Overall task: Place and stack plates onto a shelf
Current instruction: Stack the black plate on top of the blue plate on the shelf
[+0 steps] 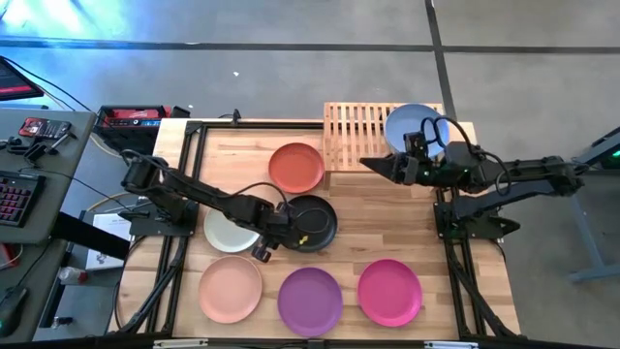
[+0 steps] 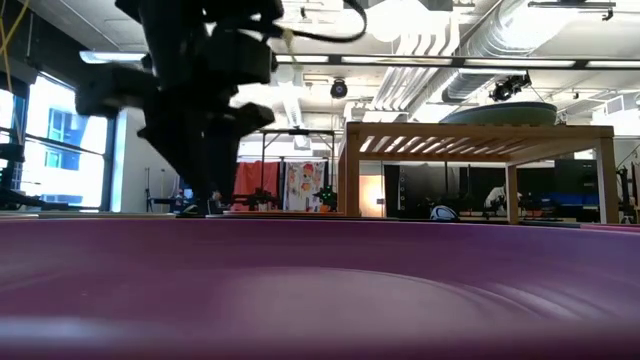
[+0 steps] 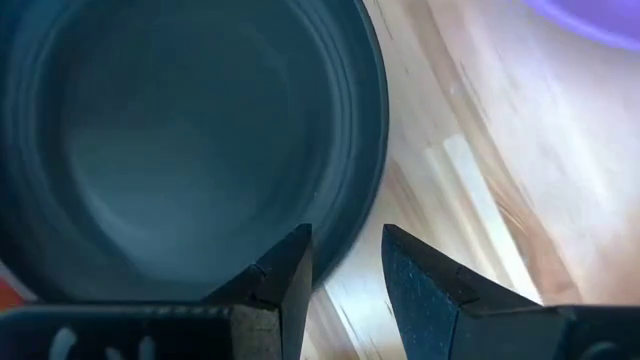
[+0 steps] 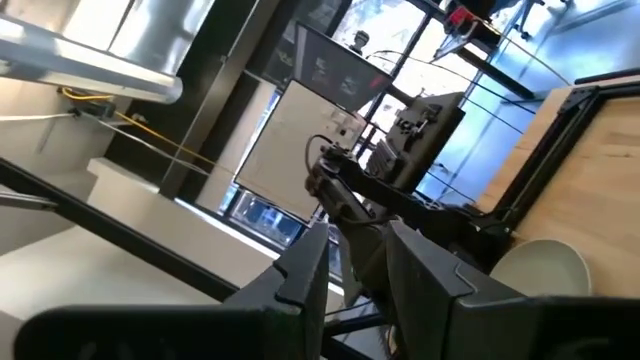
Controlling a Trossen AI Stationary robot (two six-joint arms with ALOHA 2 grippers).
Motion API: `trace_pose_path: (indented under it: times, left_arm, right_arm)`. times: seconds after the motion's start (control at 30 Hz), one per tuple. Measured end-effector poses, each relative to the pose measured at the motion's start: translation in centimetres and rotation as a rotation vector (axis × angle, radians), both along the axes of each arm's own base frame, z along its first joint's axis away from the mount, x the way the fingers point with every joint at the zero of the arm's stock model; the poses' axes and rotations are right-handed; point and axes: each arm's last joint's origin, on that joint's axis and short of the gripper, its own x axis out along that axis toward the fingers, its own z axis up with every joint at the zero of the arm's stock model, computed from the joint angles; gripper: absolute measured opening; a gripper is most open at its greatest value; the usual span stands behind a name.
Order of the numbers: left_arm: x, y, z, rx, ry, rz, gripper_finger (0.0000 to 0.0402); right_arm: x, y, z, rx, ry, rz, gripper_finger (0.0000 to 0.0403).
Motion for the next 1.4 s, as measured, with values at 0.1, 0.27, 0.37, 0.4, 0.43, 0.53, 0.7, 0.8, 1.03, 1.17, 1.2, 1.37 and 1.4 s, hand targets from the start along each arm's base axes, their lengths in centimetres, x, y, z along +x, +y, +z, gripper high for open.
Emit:
trace_pose_path:
  times: [0.1, 0.27, 0.37, 0.4, 0.43, 0.53, 0.7, 0.8, 1.03, 1.17, 1.2, 1.37, 1.4]
  left_arm:
    - [0.2, 0.0, -0.9, 0.015, 0.033, -0.021, 0.0113]
    - [0.5, -0.1, -2.2, 0.026, 0.065, -0.031, 0.0113]
    - [0.7, -0.1, -2.8, 0.048, 0.078, -0.026, 0.0113]
    - [0.7, -0.1, -2.9, 0.061, 0.076, -0.022, 0.0113]
    - [0.8, 0.0, -3.1, 0.075, 0.072, -0.018, 0.0113]
    - [0.8, 0.1, -3.2, 0.103, 0.073, -0.01, 0.0107]
    - [0.8, -0.1, -3.1, 0.107, 0.07, -0.017, 0.0062]
    - [0.5, -0.7, -3.0, 0.113, 0.07, -0.034, 0.0024]
    - [-0.6, -2.7, -2.1, 0.167, 0.065, -0.094, 0.0006]
    - [-1.4, -3.6, -1.0, 0.183, 0.047, -0.115, 0.0003]
    - [-1.7, -3.8, -0.8, 0.184, 0.051, -0.118, 0.0003]
    - [-3.0, -4.4, 1.0, 0.191, 0.029, -0.125, 0.0002]
    - [-3.2, -4.5, 1.3, 0.2, 0.02, -0.129, 0.0002]
  right_arm:
    - [0.1, 0.3, -0.1, -0.004, 0.004, 0.003, 0.0087]
    - [0.0, 0.6, 0.0, -0.012, 0.003, -0.003, 0.0087]
    - [0.0, 0.6, 0.0, -0.012, 0.002, -0.005, 0.0087]
    - [0.0, 0.6, 0.0, -0.012, 0.003, -0.005, 0.0087]
    - [0.0, 0.6, 0.0, -0.012, 0.003, -0.005, 0.0087]
    - [0.0, 0.6, 0.0, -0.011, 0.002, -0.005, 0.0087]
    - [0.0, 0.6, -0.1, -0.012, 0.008, -0.005, 0.0087]
    - [0.1, 0.6, -0.3, -0.014, 0.024, -0.005, 0.0087]
    - [0.4, 0.6, -1.2, -0.016, 0.109, -0.003, 0.0087]
    - [1.3, 0.7, -1.9, -0.002, 0.15, -0.002, 0.0087]
    - [1.5, 0.8, -2.1, 0.005, 0.158, -0.001, 0.0087]
    - [3.0, 0.9, -3.3, 0.006, 0.214, 0.003, 0.0087]
    - [3.3, 1.0, -3.5, 0.004, 0.224, 0.003, 0.0087]
